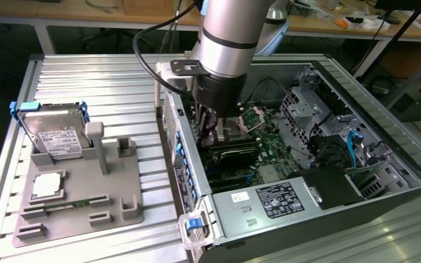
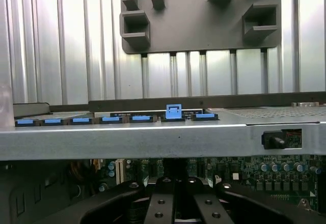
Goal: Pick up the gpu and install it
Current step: 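Press down on the gpu until it lock into place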
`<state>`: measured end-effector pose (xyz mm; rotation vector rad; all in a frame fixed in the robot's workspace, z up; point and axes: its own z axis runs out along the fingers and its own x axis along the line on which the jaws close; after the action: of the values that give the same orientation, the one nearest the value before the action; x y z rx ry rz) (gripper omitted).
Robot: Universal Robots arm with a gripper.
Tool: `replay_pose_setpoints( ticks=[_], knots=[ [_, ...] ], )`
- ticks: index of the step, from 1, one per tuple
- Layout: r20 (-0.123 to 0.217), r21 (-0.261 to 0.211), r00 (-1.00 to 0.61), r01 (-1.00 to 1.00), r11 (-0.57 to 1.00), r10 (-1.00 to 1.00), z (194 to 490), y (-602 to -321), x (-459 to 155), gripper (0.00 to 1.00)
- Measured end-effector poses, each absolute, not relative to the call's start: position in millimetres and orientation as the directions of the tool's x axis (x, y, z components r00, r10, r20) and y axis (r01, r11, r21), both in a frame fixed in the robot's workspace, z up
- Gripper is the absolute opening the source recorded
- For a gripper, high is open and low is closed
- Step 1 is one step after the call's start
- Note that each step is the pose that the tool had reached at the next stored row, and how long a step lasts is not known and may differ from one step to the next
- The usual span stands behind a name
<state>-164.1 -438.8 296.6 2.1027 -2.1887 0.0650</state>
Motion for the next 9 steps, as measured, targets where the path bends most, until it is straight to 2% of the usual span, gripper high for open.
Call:
replay_pose_setpoints(
  ticks=[9],
  knots=[
    [0.106,0.047,-0.040,-0.998,0.045,-0.994,300.5,-438.2,-167.2,0.11]
  ],
)
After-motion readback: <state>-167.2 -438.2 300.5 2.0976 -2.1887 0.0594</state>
